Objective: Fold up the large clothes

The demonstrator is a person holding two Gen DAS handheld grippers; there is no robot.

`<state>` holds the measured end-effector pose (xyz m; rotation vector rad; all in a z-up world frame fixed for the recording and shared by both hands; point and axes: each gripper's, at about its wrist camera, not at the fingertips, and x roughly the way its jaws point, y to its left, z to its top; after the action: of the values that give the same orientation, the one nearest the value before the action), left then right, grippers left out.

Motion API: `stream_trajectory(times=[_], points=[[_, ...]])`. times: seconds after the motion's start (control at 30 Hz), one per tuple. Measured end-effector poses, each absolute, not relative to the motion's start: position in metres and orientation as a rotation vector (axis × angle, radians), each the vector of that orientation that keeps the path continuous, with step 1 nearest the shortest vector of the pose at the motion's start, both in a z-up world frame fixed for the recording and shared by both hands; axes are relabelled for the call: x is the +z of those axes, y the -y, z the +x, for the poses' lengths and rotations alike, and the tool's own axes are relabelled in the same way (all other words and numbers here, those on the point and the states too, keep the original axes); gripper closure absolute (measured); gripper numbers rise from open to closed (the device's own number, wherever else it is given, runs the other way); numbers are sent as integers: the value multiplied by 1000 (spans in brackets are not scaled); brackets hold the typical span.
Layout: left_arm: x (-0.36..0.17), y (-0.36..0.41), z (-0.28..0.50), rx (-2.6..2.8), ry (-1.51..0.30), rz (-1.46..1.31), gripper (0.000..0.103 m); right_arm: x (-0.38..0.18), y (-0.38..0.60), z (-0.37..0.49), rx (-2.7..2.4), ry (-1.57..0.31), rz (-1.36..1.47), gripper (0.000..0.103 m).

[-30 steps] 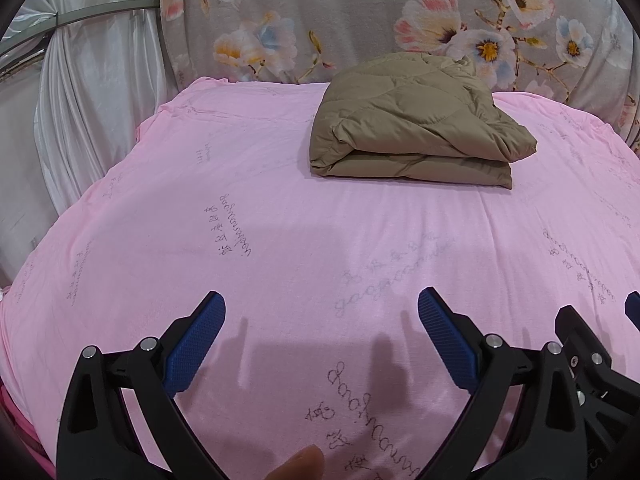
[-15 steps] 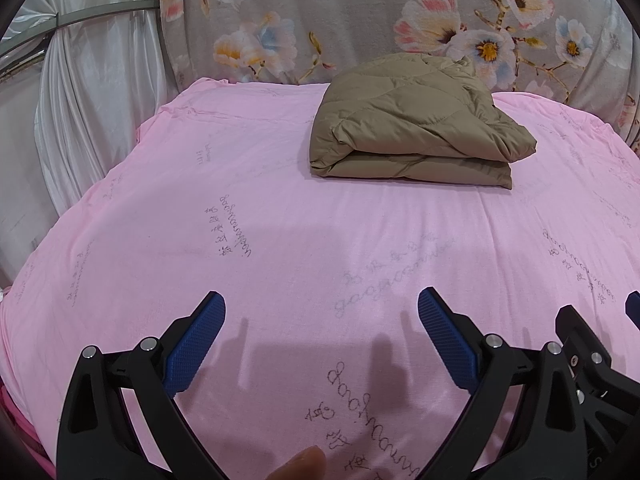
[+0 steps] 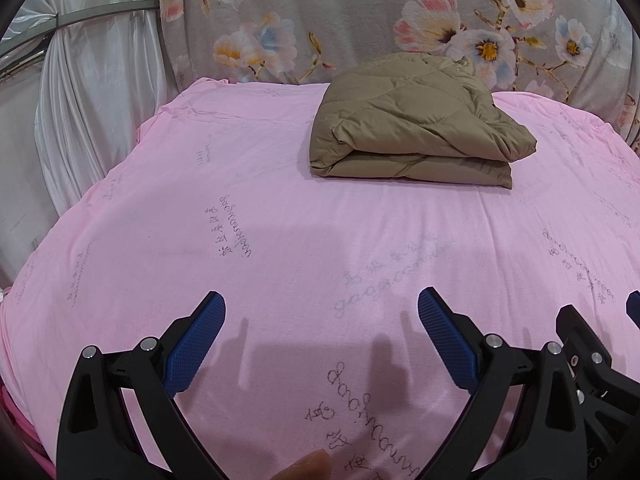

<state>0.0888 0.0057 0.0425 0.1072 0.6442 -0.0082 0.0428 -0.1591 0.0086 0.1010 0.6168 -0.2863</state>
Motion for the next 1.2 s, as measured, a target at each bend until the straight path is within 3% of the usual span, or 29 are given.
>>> stream_trajectory(times=[1.2], points=[[43, -5, 88, -10, -640, 107, 11, 9, 159, 42, -289, -616, 98, 16]])
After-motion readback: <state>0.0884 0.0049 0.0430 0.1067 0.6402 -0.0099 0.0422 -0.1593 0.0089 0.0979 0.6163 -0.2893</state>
